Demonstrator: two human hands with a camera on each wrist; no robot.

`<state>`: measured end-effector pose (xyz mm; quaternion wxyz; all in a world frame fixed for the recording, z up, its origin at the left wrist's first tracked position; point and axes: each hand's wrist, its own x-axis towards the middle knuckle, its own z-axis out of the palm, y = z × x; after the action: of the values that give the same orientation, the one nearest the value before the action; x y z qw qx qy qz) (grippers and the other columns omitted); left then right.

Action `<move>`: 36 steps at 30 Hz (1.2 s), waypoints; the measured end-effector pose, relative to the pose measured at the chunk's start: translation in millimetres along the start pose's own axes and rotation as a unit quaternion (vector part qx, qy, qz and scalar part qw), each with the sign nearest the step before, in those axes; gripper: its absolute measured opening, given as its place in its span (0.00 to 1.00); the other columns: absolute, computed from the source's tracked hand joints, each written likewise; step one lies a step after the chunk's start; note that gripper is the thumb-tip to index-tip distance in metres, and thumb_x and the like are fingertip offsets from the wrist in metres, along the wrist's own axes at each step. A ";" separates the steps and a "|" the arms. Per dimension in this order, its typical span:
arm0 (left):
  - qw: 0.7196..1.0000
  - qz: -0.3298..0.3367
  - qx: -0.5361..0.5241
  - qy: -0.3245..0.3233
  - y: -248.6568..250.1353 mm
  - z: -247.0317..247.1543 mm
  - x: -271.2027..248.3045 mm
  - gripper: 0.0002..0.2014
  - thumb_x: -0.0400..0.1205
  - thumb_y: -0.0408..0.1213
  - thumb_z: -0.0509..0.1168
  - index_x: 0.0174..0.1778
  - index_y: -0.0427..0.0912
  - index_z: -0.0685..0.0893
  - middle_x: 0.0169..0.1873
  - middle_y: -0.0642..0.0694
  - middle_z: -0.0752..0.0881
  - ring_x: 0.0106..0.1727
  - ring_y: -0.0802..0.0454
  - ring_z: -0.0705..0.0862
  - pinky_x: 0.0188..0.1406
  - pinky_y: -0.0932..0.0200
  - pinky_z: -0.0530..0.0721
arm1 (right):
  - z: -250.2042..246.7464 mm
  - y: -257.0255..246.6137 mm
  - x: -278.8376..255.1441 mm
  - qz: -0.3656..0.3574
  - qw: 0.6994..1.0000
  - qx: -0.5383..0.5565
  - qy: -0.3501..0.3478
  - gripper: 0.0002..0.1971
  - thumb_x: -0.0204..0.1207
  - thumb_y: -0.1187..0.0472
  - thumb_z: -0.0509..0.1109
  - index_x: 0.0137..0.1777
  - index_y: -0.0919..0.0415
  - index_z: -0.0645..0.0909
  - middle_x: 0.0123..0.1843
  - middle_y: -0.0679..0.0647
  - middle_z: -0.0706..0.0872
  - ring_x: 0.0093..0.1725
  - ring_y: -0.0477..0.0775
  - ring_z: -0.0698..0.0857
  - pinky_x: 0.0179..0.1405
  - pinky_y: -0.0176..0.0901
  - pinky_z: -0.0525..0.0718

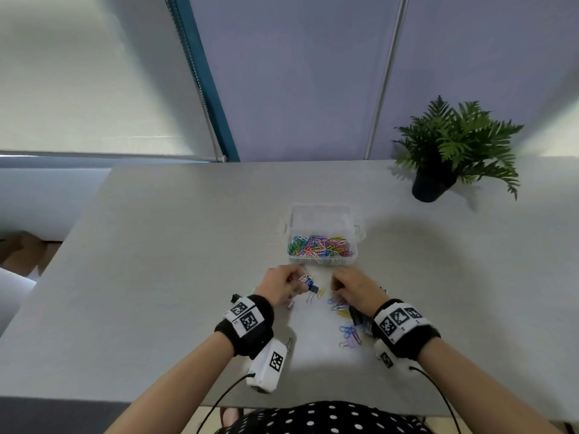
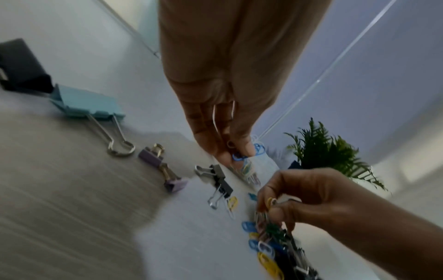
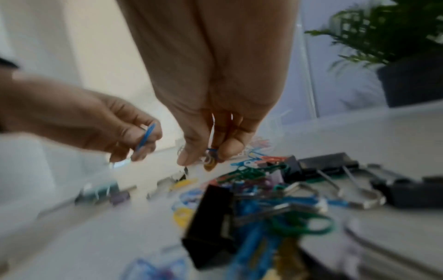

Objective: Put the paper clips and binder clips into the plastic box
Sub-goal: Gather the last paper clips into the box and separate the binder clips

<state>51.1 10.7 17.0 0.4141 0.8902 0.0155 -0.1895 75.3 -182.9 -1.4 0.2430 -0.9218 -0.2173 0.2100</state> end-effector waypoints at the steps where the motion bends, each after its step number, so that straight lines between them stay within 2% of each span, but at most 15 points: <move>1: 1.000 -0.004 -0.018 -0.004 -0.9 -3.4 0.1 0.04 0.81 0.27 0.62 0.49 0.38 0.80 0.45 0.36 0.89 0.41 0.50 0.86 0.34 0.66 0.83 | -3.1 -0.5 -1.8 0.014 0.998 0.056 0.008 0.12 0.71 0.73 0.67 0.36 0.55 0.73 0.42 0.53 0.79 0.40 0.47 0.79 0.35 0.26 0.73; 3: 1.000 0.006 -0.026 -0.002 1.2 -10.1 2.7 0.05 0.81 0.27 0.61 0.47 0.40 0.79 0.44 0.36 0.89 0.40 0.49 0.86 0.33 0.67 0.83 | -11.0 -3.2 -5.1 0.025 0.989 0.148 0.020 0.08 0.72 0.73 0.67 0.39 0.59 0.76 0.39 0.52 0.83 0.34 0.40 0.81 0.33 0.22 0.78; 6: 1.000 0.023 -0.009 0.018 13.5 -22.4 18.2 0.05 0.82 0.30 0.60 0.50 0.36 0.80 0.45 0.37 0.88 0.42 0.48 0.86 0.38 0.66 0.84 | -26.5 -3.8 -0.4 0.028 0.973 0.220 0.061 0.02 0.74 0.71 0.68 0.43 0.65 0.79 0.38 0.53 0.84 0.35 0.44 0.84 0.33 0.23 0.80; 10: 0.996 0.020 0.057 0.073 24.3 -34.6 55.6 0.09 0.80 0.30 0.63 0.54 0.32 0.83 0.51 0.34 0.87 0.49 0.43 0.86 0.57 0.52 0.84 | -50.2 -2.9 22.3 0.039 0.960 0.221 0.167 0.05 0.76 0.72 0.65 0.41 0.63 0.78 0.38 0.57 0.84 0.34 0.49 0.84 0.25 0.20 0.77; 12: 0.991 0.015 0.112 0.068 26.8 -36.4 68.0 0.10 0.80 0.27 0.63 0.56 0.33 0.83 0.55 0.34 0.86 0.56 0.40 0.84 0.62 0.52 0.81 | -56.6 -3.4 31.9 0.044 0.963 0.196 0.179 0.04 0.76 0.71 0.65 0.42 0.65 0.79 0.39 0.61 0.86 0.34 0.49 0.84 0.28 0.23 0.78; 16: 0.978 0.071 0.186 0.067 29.0 -33.3 66.2 0.14 0.80 0.25 0.61 0.60 0.35 0.82 0.60 0.36 0.84 0.60 0.40 0.83 0.67 0.51 0.78 | -58.2 -6.8 34.0 0.046 0.981 0.105 0.155 0.09 0.78 0.71 0.60 0.53 0.69 0.79 0.51 0.64 0.87 0.47 0.55 0.86 0.50 0.47 0.84; 19: 0.967 0.155 0.178 0.091 28.0 -21.5 42.4 0.13 0.79 0.26 0.62 0.58 0.37 0.83 0.55 0.37 0.85 0.56 0.41 0.83 0.62 0.47 0.80 | -54.4 -6.7 16.9 0.027 0.989 -0.008 0.146 0.09 0.79 0.67 0.63 0.56 0.64 0.79 0.54 0.59 0.86 0.50 0.57 0.85 0.53 0.49 0.83; 21: 0.968 0.186 0.168 0.025 29.5 -2.7 19.5 0.13 0.80 0.31 0.63 0.60 0.38 0.81 0.57 0.39 0.83 0.56 0.45 0.83 0.62 0.51 0.81 | -48.3 -5.0 -0.9 0.023 0.993 -0.053 0.104 0.10 0.78 0.62 0.65 0.58 0.60 0.78 0.58 0.56 0.85 0.53 0.55 0.84 0.57 0.49 0.83; 23: 0.964 0.175 0.184 -0.079 31.7 25.3 -1.0 0.20 0.79 0.40 0.66 0.67 0.41 0.76 0.66 0.41 0.77 0.62 0.47 0.79 0.67 0.55 0.78 | -41.7 0.4 -18.6 0.033 0.994 -0.097 0.040 0.16 0.76 0.57 0.67 0.63 0.57 0.74 0.63 0.54 0.81 0.59 0.54 0.81 0.62 0.46 0.80; 25: 0.945 0.168 0.245 -0.135 29.1 54.7 -10.2 0.34 0.73 0.49 0.70 0.73 0.41 0.67 0.72 0.41 0.70 0.70 0.45 0.71 0.73 0.48 0.73 | -34.1 9.1 -32.9 0.053 0.990 -0.128 -0.025 0.28 0.71 0.53 0.72 0.70 0.56 0.67 0.68 0.54 0.74 0.65 0.54 0.75 0.65 0.47 0.77; 27: 0.932 0.174 0.291 -0.130 25.4 76.6 -10.5 0.47 0.67 0.55 0.73 0.77 0.40 0.59 0.75 0.40 0.65 0.74 0.42 0.65 0.76 0.45 0.68 | -24.5 16.7 -43.4 0.077 0.985 -0.141 -0.067 0.40 0.65 0.50 0.75 0.74 0.55 0.60 0.70 0.56 0.69 0.68 0.57 0.70 0.65 0.53 0.77; 29: 0.934 0.170 0.298 -0.099 26.7 86.3 -5.6 0.51 0.64 0.55 0.75 0.78 0.39 0.57 0.75 0.40 0.64 0.74 0.41 0.64 0.76 0.44 0.66 | -13.8 19.2 -51.0 0.095 0.982 -0.147 -0.075 0.43 0.64 0.51 0.75 0.76 0.55 0.56 0.72 0.58 0.66 0.69 0.60 0.67 0.64 0.56 0.78; 32: 0.937 0.165 0.302 -0.055 30.2 85.3 3.5 0.38 0.71 0.46 0.73 0.73 0.37 0.65 0.71 0.38 0.68 0.72 0.40 0.66 0.73 0.43 0.71 | -1.1 16.1 -52.0 0.098 0.978 -0.181 -0.023 0.36 0.69 0.55 0.71 0.75 0.58 0.59 0.72 0.58 0.66 0.69 0.61 0.67 0.62 0.55 0.78; 34: 0.938 0.169 0.301 -0.025 29.3 77.8 7.3 0.26 0.75 0.36 0.69 0.68 0.36 0.70 0.67 0.38 0.70 0.69 0.40 0.68 0.66 0.44 0.77 | 4.3 14.5 -47.7 0.075 0.981 -0.181 0.006 0.31 0.71 0.59 0.69 0.72 0.58 0.62 0.71 0.58 0.67 0.68 0.60 0.68 0.60 0.53 0.79; 36: 0.937 0.162 0.308 -0.018 23.4 67.9 8.1 0.19 0.77 0.30 0.66 0.63 0.36 0.73 0.65 0.39 0.71 0.67 0.41 0.69 0.60 0.47 0.80 | 9.5 14.1 -42.9 0.051 0.984 -0.167 0.015 0.28 0.70 0.62 0.70 0.69 0.57 0.65 0.70 0.57 0.68 0.68 0.59 0.69 0.56 0.51 0.80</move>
<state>40.9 -56.1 -8.5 0.1455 0.9609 -0.1957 -0.1313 39.7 -212.2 -4.5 0.0776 -0.9624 -0.1980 0.1691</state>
